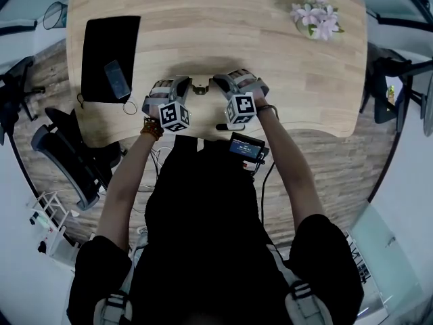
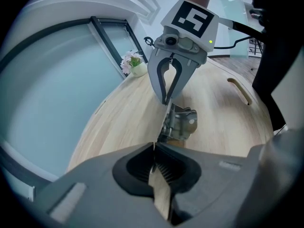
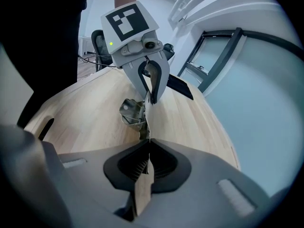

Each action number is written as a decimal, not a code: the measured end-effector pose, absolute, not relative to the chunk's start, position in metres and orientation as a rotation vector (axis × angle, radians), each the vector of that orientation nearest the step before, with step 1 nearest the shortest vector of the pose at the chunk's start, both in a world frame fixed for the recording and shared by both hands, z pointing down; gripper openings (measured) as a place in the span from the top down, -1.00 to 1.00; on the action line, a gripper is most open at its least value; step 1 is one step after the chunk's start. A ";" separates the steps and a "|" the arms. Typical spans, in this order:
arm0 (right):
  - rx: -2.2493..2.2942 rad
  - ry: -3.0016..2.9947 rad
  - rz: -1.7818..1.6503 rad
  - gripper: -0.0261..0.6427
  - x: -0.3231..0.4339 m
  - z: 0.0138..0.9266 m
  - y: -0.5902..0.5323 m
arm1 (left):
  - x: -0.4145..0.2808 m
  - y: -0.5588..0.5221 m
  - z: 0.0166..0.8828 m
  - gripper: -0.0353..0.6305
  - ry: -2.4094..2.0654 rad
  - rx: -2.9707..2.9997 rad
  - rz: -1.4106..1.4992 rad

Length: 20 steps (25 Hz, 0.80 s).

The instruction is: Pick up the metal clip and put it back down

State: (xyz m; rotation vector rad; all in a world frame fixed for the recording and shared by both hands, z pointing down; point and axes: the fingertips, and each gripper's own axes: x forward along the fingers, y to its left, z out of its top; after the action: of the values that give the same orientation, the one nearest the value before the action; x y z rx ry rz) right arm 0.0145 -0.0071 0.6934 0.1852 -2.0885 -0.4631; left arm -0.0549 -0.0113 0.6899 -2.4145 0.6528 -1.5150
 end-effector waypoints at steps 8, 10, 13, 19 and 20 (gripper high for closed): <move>0.183 -2.080 -0.409 0.79 0.021 0.706 -0.003 | -0.048 -0.012 0.689 0.87 0.638 -2.471 -1.487; 0.171 -2.080 -0.397 0.76 0.022 0.706 -0.001 | -0.048 -0.011 0.689 0.87 0.644 -2.476 -1.490; 0.146 -2.085 -0.365 0.66 0.023 0.704 0.004 | -0.050 -0.009 0.686 0.87 0.668 -2.492 -1.490; 0.206 -2.137 -0.277 0.68 0.025 0.689 0.006 | -0.058 -0.012 0.674 0.86 0.769 -2.542 -1.461; 0.223 -2.145 -0.267 0.68 0.026 0.685 0.005 | -0.060 -0.013 0.671 0.85 0.796 -2.552 -1.453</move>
State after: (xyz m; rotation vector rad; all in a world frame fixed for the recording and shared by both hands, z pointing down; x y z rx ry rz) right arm 0.0260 0.0051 0.6848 0.2228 -2.1450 -0.2666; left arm -0.0597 -0.0125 0.6712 -2.5518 0.7956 -1.4531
